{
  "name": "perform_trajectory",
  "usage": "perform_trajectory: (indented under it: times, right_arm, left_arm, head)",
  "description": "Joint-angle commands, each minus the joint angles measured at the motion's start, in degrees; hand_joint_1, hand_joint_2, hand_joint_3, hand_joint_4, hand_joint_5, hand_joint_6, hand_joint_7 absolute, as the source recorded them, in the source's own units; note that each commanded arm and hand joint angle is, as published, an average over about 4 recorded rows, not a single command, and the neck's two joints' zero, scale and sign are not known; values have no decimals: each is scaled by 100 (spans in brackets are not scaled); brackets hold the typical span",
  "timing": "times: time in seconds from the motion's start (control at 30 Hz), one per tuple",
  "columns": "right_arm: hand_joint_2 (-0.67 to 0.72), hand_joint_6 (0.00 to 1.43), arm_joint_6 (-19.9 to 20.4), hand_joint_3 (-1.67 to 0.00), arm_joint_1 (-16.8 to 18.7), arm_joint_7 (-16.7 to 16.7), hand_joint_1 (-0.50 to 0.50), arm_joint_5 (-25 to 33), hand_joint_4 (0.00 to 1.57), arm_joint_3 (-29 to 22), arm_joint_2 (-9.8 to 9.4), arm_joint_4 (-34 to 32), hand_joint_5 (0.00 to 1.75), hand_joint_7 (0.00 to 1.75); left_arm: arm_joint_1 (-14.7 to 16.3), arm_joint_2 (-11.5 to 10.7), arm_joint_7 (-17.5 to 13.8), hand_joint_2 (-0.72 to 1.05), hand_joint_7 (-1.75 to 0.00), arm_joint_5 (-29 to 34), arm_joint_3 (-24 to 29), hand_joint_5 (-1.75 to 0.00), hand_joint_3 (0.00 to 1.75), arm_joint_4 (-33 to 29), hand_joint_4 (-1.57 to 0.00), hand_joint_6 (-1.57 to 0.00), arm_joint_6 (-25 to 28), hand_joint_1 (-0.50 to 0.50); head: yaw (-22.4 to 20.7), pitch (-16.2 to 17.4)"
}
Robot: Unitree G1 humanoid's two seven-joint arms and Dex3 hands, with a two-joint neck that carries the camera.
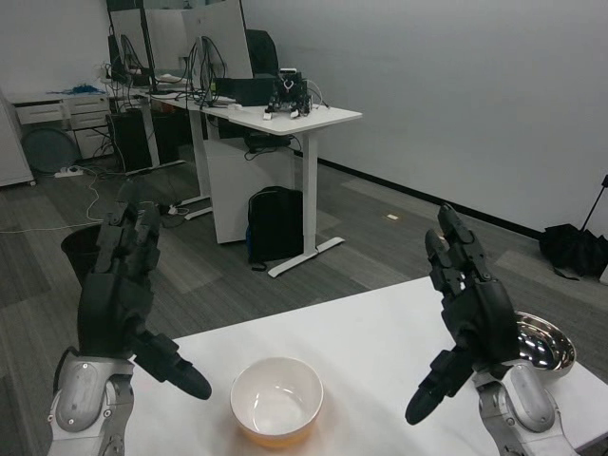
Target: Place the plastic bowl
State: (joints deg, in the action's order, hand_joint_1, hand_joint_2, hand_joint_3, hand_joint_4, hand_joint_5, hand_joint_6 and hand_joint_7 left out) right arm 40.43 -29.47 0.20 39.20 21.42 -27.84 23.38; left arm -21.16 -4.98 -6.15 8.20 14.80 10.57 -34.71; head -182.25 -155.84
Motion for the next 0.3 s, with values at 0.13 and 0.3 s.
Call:
perform_trajectory:
  times: [0.13,0.3]
  right_arm:
    - [66,0,97,0,-103,-29,-38,-99,0,-112,-48,-77,0,0]
    - [66,0,97,0,-103,-29,-38,-123,0,-120,-17,-88,0,0]
  left_arm:
    - [37,6,26,-64,0,57,-34,0,9,110,0,0,-79,-50]
    - [30,-12,26,-64,0,97,-48,0,3,142,0,0,-62,-50]
  head:
    - [7,50]
    - [14,98]
